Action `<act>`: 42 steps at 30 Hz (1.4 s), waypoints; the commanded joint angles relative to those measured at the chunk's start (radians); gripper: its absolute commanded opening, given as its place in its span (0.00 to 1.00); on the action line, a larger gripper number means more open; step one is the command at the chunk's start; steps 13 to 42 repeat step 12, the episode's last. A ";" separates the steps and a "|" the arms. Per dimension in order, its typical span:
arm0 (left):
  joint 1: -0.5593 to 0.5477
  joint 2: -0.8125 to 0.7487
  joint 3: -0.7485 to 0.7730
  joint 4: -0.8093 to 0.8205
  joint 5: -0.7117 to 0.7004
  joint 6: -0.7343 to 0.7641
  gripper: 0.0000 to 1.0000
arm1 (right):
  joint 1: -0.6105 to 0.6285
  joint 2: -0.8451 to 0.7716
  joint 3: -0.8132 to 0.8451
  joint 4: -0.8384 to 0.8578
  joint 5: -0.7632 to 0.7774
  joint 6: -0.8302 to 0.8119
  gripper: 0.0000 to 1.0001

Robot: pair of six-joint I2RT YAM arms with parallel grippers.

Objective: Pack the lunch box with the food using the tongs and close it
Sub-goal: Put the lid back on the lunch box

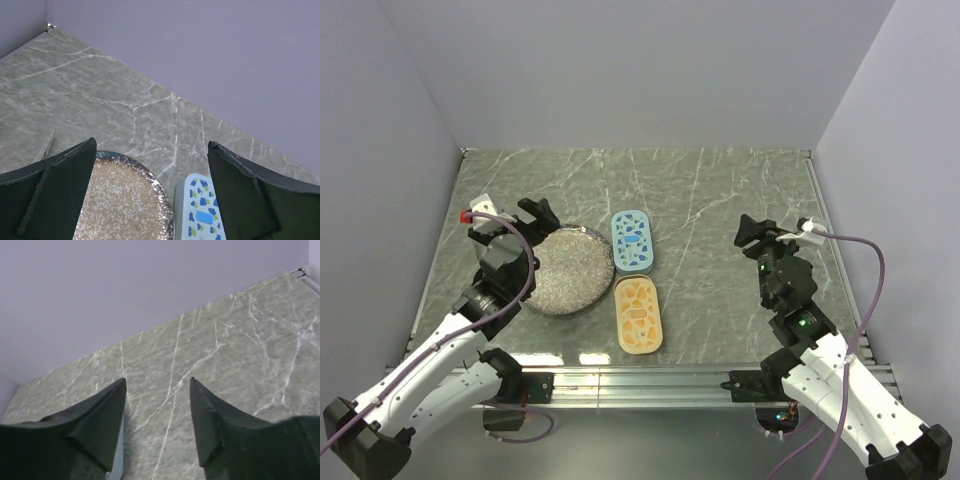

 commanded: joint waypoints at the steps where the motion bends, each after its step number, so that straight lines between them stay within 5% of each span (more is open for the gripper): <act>1: 0.018 0.013 0.023 -0.001 0.085 0.062 0.99 | -0.016 0.009 0.052 0.009 -0.053 -0.028 0.66; 11: 0.021 -0.066 0.008 -0.023 0.071 0.067 1.00 | -0.022 -0.001 0.048 0.014 -0.059 -0.034 0.75; 42: 0.021 -0.070 0.006 -0.024 0.071 0.066 1.00 | -0.022 0.000 0.048 0.011 -0.059 -0.035 0.75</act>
